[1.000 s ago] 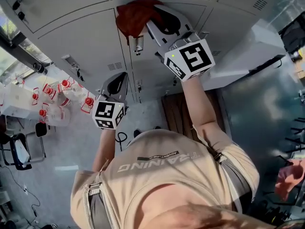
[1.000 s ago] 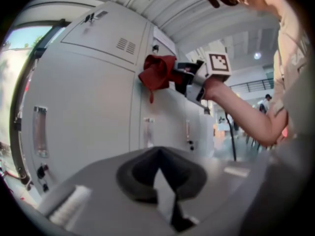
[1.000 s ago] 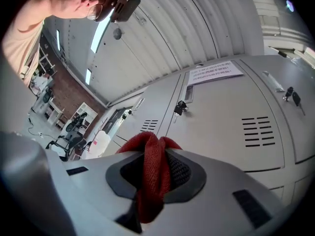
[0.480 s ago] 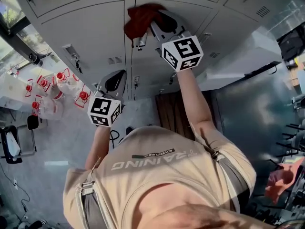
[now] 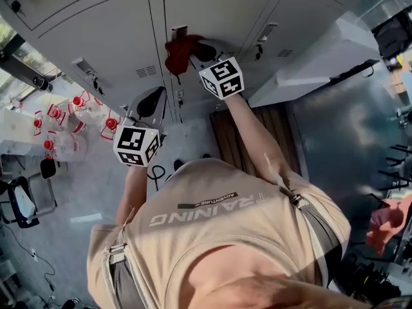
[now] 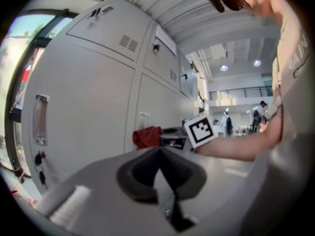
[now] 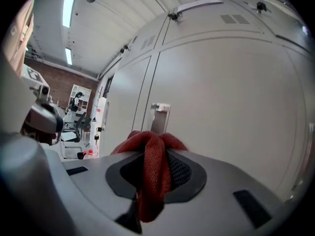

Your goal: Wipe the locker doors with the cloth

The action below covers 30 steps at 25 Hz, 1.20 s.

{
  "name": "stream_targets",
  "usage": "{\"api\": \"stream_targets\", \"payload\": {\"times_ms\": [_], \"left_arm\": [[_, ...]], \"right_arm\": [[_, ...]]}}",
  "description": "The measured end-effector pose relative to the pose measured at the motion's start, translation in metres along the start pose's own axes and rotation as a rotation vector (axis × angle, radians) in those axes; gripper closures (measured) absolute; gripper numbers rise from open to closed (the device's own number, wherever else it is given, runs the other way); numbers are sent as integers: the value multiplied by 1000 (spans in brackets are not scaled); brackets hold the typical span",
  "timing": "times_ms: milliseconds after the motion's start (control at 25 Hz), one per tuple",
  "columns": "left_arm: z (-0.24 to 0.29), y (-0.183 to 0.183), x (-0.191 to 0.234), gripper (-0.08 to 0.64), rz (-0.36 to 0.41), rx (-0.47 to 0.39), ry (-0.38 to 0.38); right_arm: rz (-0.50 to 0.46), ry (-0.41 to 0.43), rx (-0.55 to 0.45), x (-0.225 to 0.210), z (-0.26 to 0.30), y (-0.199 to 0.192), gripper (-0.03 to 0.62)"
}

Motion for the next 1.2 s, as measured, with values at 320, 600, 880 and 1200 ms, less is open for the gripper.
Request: {"api": "stream_targets", "payload": {"times_ms": [320, 600, 880, 1200], "left_arm": [[0, -3, -10, 555, 0, 37, -13], [-2, -15, -10, 555, -31, 70, 9], [3, -10, -16, 555, -21, 54, 1], [20, 0, -30, 554, 6, 17, -59]], "right_arm": [[88, 34, 128, -7, 14, -70, 528], [211, -10, 421, -18, 28, -143, 528], [138, 86, 279, -7, -13, -76, 528], [-75, 149, -15, 12, -94, 83, 528]]}}
Point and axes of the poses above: the fingertips, and each gripper's own axes: z forward along the fingers, x to its left, y out of its top, the point moved 10 cm from there along -z, backward along the fingers, and after that the axes turned 14 degrees about z, right-handed, at the moved point
